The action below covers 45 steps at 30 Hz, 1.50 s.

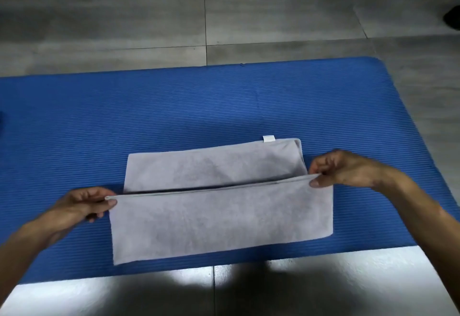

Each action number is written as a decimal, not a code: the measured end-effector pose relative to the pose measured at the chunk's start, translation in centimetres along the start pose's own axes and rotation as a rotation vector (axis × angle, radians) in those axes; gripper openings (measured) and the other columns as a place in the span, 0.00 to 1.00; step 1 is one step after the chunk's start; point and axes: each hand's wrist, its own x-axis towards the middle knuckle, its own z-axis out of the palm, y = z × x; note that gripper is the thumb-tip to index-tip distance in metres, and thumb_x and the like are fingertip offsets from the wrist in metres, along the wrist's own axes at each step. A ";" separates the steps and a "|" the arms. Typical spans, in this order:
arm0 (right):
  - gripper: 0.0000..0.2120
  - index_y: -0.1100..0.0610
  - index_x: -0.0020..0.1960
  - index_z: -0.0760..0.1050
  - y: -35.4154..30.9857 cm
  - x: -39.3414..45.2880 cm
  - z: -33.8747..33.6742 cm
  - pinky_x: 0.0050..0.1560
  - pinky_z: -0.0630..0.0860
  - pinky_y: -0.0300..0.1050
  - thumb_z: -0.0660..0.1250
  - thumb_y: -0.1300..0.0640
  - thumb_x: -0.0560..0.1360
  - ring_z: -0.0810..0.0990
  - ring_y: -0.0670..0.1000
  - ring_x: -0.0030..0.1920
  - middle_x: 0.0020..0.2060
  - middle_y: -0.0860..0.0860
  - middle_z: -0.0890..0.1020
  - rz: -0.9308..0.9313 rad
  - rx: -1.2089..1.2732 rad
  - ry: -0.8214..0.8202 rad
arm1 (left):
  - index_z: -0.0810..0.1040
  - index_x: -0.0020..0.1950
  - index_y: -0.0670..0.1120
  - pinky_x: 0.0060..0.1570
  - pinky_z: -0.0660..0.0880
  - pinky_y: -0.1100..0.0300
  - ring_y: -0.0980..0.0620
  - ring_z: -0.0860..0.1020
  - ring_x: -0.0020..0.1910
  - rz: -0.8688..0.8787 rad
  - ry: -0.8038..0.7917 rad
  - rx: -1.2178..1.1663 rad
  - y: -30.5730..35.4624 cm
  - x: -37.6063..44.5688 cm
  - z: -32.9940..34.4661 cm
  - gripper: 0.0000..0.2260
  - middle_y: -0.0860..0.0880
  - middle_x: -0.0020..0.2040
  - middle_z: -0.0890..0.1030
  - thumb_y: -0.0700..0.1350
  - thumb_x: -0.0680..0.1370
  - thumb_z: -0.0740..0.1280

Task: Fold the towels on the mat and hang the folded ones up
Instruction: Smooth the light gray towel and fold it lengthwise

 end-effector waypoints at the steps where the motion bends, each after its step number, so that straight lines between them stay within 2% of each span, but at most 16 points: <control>1: 0.02 0.56 0.45 0.81 -0.8 0.2 -0.7 0.39 0.72 0.39 0.74 0.59 0.73 0.78 0.45 0.37 0.37 0.50 0.84 0.001 0.032 0.009 | 0.80 0.52 0.36 0.25 0.67 0.67 0.55 0.73 0.29 0.000 0.015 -0.019 0.4 0.3 -0.3 0.07 0.45 0.32 0.78 0.36 0.75 0.69; 8: 0.06 0.54 0.43 0.79 -2.0 6.5 -2.2 0.41 0.71 0.40 0.69 0.64 0.76 0.76 0.46 0.35 0.35 0.50 0.80 0.018 -0.059 0.387 | 0.76 0.46 0.44 0.21 0.68 0.72 0.62 0.78 0.24 0.040 0.247 -0.097 4.7 4.6 0.8 0.04 0.45 0.37 0.78 0.35 0.78 0.66; 11: 0.10 0.52 0.39 0.77 -1.2 8.2 -1.9 0.44 0.74 0.46 0.67 0.64 0.77 0.78 0.49 0.37 0.35 0.50 0.81 0.047 -0.089 0.445 | 0.75 0.40 0.45 0.19 0.66 0.72 0.62 0.74 0.20 0.054 0.331 -0.078 5.1 5.9 1.7 0.09 0.45 0.32 0.78 0.33 0.78 0.65; 15: 0.10 0.51 0.39 0.76 -1.3 9.2 -2.9 0.48 0.77 0.50 0.67 0.62 0.77 0.79 0.52 0.40 0.38 0.53 0.81 0.037 -0.095 0.489 | 0.75 0.38 0.46 0.19 0.66 0.71 0.61 0.72 0.19 0.081 0.410 -0.096 5.5 6.7 1.7 0.11 0.55 0.21 0.77 0.33 0.77 0.66; 17: 0.04 0.53 0.44 0.76 -1.7 9.5 -2.9 0.47 0.75 0.49 0.68 0.61 0.77 0.77 0.53 0.42 0.39 0.51 0.79 0.047 -0.109 0.514 | 0.74 0.38 0.47 0.19 0.67 0.72 0.62 0.73 0.20 0.071 0.434 -0.135 5.5 7.0 1.8 0.12 0.57 0.22 0.77 0.32 0.76 0.66; 20: 0.15 0.56 0.62 0.72 -2.7 9.4 -0.3 0.51 0.75 0.51 0.67 0.54 0.76 0.77 0.55 0.51 0.52 0.52 0.77 0.082 -0.413 0.688 | 0.71 0.44 0.53 0.35 0.76 0.70 0.56 0.78 0.33 0.171 0.562 -0.052 4.7 6.3 2.6 0.10 0.54 0.38 0.81 0.39 0.74 0.69; 22: 0.15 0.58 0.61 0.73 -3.2 8.5 3.7 0.48 0.76 0.53 0.61 0.53 0.77 0.77 0.60 0.51 0.54 0.56 0.77 -0.081 -0.556 0.849 | 0.72 0.51 0.56 0.47 0.76 0.54 0.47 0.78 0.42 0.366 0.603 0.196 3.3 4.9 4.3 0.08 0.45 0.51 0.79 0.45 0.74 0.64; 25: 0.18 0.57 0.62 0.74 -2.1 7.3 10.0 0.53 0.75 0.56 0.54 0.52 0.77 0.77 0.60 0.53 0.61 0.55 0.77 -0.188 -0.714 0.838 | 0.77 0.59 0.49 0.55 0.71 0.50 0.44 0.76 0.54 0.643 0.425 0.567 0.2 1.5 8.7 0.14 0.45 0.59 0.76 0.47 0.76 0.58; 28: 0.25 0.51 0.74 0.65 1.4 6.9 12.4 0.68 0.65 0.61 0.50 0.45 0.80 0.66 0.59 0.71 0.75 0.53 0.65 0.007 -0.763 0.744 | 0.72 0.69 0.51 0.60 0.69 0.42 0.41 0.68 0.67 0.407 0.431 0.791 -4.3 -0.5 10.7 0.22 0.45 0.71 0.68 0.56 0.78 0.54; 30: 0.28 0.46 0.78 0.52 3.1 6.9 12.6 0.74 0.54 0.61 0.42 0.40 0.80 0.52 0.56 0.78 0.79 0.48 0.52 0.106 -0.732 0.672 | 0.70 0.70 0.52 0.61 0.68 0.38 0.38 0.66 0.68 0.264 0.480 0.733 -5.9 -1.3 11.1 0.23 0.44 0.73 0.66 0.58 0.77 0.54; 32: 0.29 0.45 0.79 0.49 3.6 7.4 12.7 0.75 0.48 0.62 0.40 0.40 0.79 0.48 0.55 0.78 0.79 0.48 0.49 0.105 -0.748 0.679 | 0.70 0.70 0.49 0.64 0.67 0.39 0.36 0.67 0.68 0.258 0.500 0.630 -5.3 -1.7 11.4 0.22 0.41 0.72 0.66 0.53 0.78 0.61; 34: 0.27 0.50 0.77 0.56 2.6 7.5 12.8 0.74 0.48 0.65 0.45 0.43 0.80 0.54 0.59 0.77 0.78 0.52 0.56 0.083 -0.807 0.721 | 0.70 0.69 0.46 0.65 0.68 0.43 0.38 0.69 0.65 0.153 0.496 0.399 -4.5 -1.4 11.1 0.25 0.41 0.69 0.70 0.46 0.73 0.71; 36: 0.24 0.55 0.72 0.64 1.5 7.5 12.7 0.74 0.49 0.66 0.50 0.46 0.79 0.60 0.61 0.73 0.74 0.56 0.63 0.051 -0.863 0.777 | 0.72 0.64 0.48 0.61 0.73 0.45 0.42 0.75 0.59 0.017 0.536 0.091 -2.9 -1.0 10.6 0.29 0.43 0.61 0.76 0.48 0.64 0.75; 39: 0.19 0.58 0.63 0.73 -0.2 7.1 13.4 0.71 0.60 0.62 0.57 0.51 0.76 0.70 0.63 0.67 0.67 0.58 0.73 -0.120 -0.749 0.909 | 0.74 0.55 0.43 0.43 0.80 0.55 0.51 0.82 0.40 -0.135 0.560 -0.445 -0.4 -0.6 9.9 0.21 0.40 0.53 0.80 0.37 0.65 0.76; 42: 0.19 0.58 0.61 0.76 -2.9 7.0 15.7 0.64 0.69 0.52 0.56 0.53 0.74 0.75 0.58 0.61 0.64 0.56 0.77 -0.329 -0.528 0.850 | 0.73 0.62 0.40 0.38 0.75 0.56 0.46 0.79 0.41 -0.167 0.418 -0.505 1.6 -1.2 9.5 0.23 0.39 0.55 0.81 0.28 0.68 0.71; 45: 0.17 0.54 0.63 0.75 -7.1 6.4 17.6 0.59 0.76 0.47 0.60 0.50 0.77 0.77 0.50 0.56 0.59 0.49 0.79 -0.278 -0.043 0.614 | 0.75 0.60 0.46 0.42 0.74 0.57 0.48 0.79 0.46 0.000 0.298 -0.428 5.7 -3.7 10.8 0.24 0.45 0.52 0.82 0.30 0.67 0.71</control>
